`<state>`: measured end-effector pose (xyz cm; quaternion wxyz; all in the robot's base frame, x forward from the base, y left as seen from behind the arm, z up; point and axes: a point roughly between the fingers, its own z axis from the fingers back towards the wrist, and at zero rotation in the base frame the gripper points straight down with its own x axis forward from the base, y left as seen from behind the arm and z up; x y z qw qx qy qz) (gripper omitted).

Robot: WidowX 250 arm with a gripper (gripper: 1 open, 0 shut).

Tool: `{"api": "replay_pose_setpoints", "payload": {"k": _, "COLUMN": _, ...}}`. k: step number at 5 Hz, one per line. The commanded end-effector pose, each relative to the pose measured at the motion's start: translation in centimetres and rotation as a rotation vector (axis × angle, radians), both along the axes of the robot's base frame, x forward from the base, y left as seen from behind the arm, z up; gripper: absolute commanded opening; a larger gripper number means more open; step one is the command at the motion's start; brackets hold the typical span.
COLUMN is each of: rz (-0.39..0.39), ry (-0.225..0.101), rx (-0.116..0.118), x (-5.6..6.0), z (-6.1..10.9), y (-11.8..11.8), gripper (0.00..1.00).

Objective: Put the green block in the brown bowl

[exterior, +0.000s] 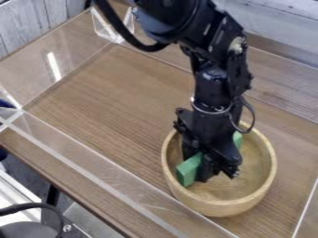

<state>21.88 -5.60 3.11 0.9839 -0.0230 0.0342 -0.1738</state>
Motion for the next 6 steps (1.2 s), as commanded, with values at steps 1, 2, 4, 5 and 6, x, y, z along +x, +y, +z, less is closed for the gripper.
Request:
{"api": "replay_pose_setpoints", "payload": {"k": 1, "rz": -0.003, "ry": -0.032, "rx": 0.001, "x": 0.3, "z": 0.4, "y": -0.4, "gripper": 0.00}}
{"api": "replay_pose_setpoints", "payload": {"k": 2, "rz": -0.015, "ry": -0.033, "rx": 0.002, "x": 0.8, "z": 0.7, "y": -0.5, "gripper": 0.00}}
{"api": "replay_pose_setpoints", "payload": {"k": 4, "rz": -0.029, "ry": -0.049, "rx": -0.022, "x": 1.1, "z": 1.3, "y": -1.2, "gripper": 0.00}}
{"api": "replay_pose_setpoints", "payload": {"k": 5, "rz": -0.030, "ry": -0.065, "rx": -0.048, "x": 0.9, "z": 1.6, "y": -1.7, "gripper": 0.00}}
{"api": "replay_pose_setpoints", "payload": {"k": 6, "rz": 0.002, "ry": -0.074, "rx": -0.041, "x": 1.4, "z": 1.5, "y": -2.2, "gripper": 0.00}}
